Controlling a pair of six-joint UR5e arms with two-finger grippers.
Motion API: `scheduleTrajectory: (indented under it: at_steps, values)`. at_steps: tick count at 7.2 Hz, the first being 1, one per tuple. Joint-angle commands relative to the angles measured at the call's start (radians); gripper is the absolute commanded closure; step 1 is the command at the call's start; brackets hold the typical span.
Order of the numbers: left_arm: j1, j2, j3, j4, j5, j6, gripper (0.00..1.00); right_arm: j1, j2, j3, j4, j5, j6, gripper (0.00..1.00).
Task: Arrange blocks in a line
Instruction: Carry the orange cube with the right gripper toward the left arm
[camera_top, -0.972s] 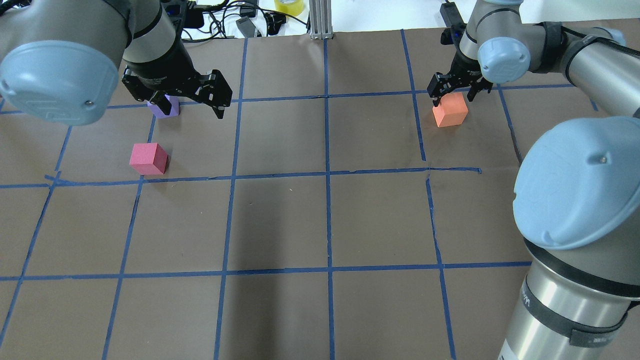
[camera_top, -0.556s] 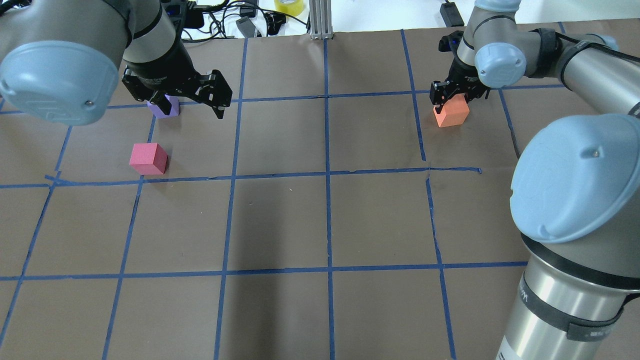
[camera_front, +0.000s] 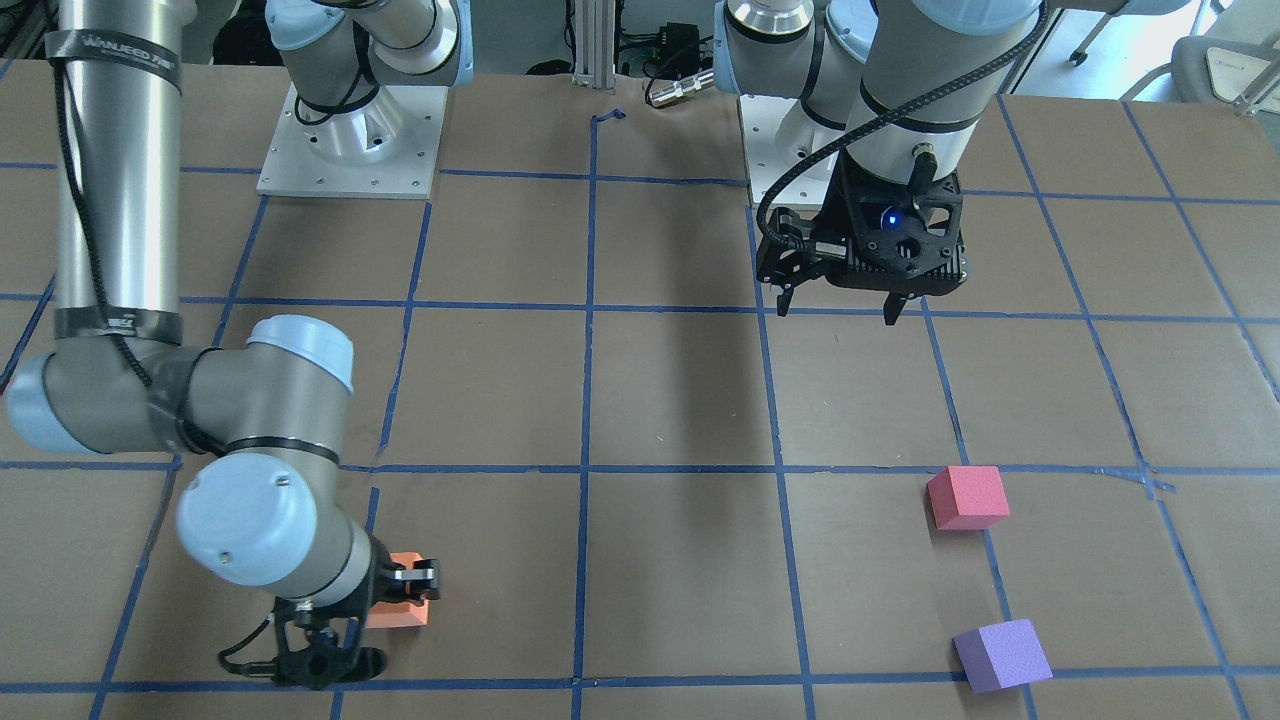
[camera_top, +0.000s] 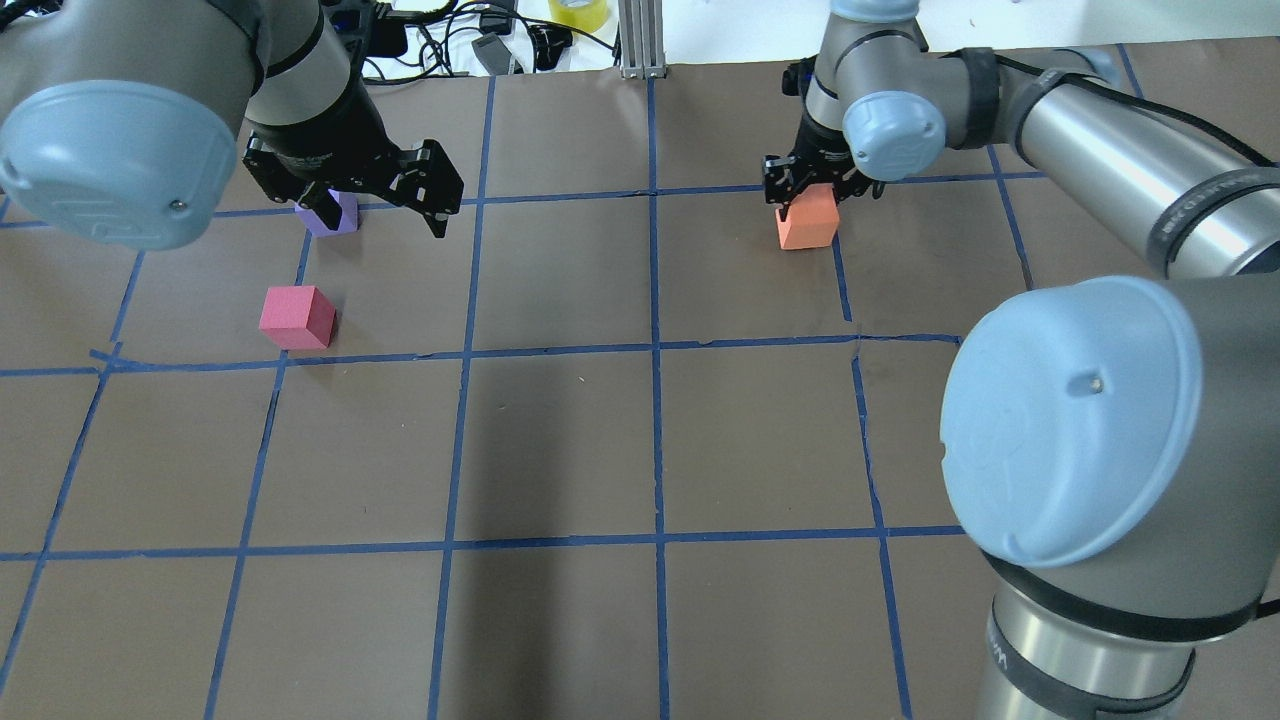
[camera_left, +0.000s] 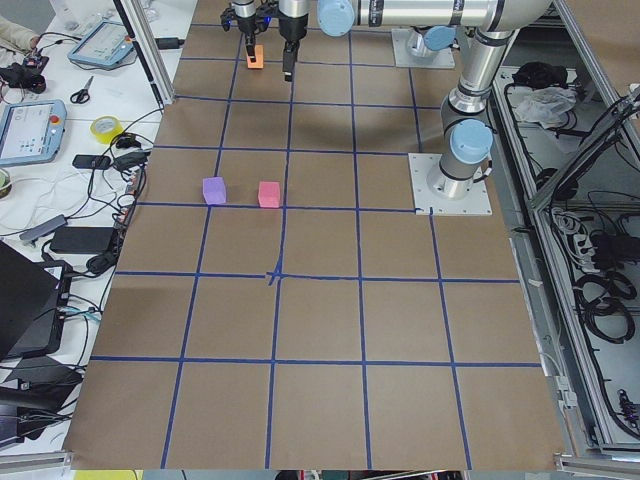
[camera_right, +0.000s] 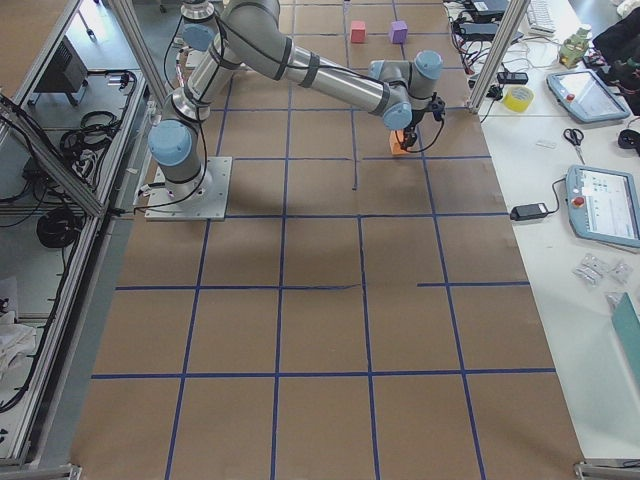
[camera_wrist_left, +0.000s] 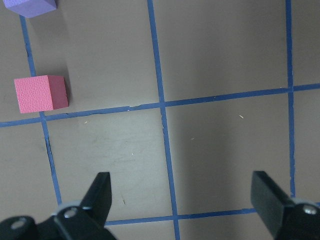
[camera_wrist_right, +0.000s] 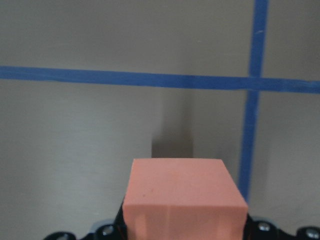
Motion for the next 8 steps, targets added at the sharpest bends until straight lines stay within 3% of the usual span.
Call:
scheduleTrajectory:
  at_steps: [1,3,8]
  values:
    - [0.000,0.000,0.000,0.000,0.000,0.000,0.00,0.173,0.061,-0.105,-0.006,0.092,0.213,0.50]
    - [0.009,0.001,0.000,-0.003,-0.001,0.000,0.00,0.244,0.146,-0.234,-0.007,0.090,0.247,0.49]
    - [0.010,-0.003,0.000,0.000,-0.003,0.000,0.00,0.246,0.158,-0.228,0.010,0.015,0.237,0.39]
